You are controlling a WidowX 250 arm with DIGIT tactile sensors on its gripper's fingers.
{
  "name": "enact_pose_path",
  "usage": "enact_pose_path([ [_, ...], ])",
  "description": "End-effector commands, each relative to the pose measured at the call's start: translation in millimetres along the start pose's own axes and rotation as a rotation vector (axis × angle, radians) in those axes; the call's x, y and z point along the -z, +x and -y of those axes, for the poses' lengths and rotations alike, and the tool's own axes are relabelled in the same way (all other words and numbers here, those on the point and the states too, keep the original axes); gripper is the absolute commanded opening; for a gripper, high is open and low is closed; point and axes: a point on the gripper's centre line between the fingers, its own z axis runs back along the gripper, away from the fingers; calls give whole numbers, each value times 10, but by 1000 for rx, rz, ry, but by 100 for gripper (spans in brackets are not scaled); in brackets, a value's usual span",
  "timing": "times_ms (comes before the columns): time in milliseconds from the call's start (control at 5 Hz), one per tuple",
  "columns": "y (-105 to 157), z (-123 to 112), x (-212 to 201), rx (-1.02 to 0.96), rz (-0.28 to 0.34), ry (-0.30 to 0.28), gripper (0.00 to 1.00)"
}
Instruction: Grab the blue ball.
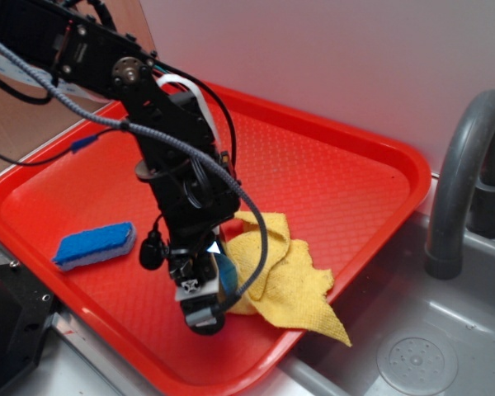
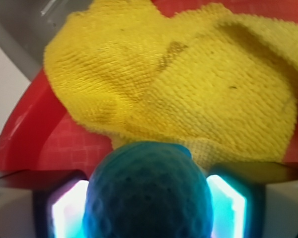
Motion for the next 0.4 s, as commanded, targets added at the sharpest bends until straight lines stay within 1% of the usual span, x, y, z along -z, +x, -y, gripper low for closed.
enact_pose_path([
  [0, -4, -111, -793, -249, 51, 123, 0],
  [200, -185, -254, -1364, -494, 30, 244, 0],
])
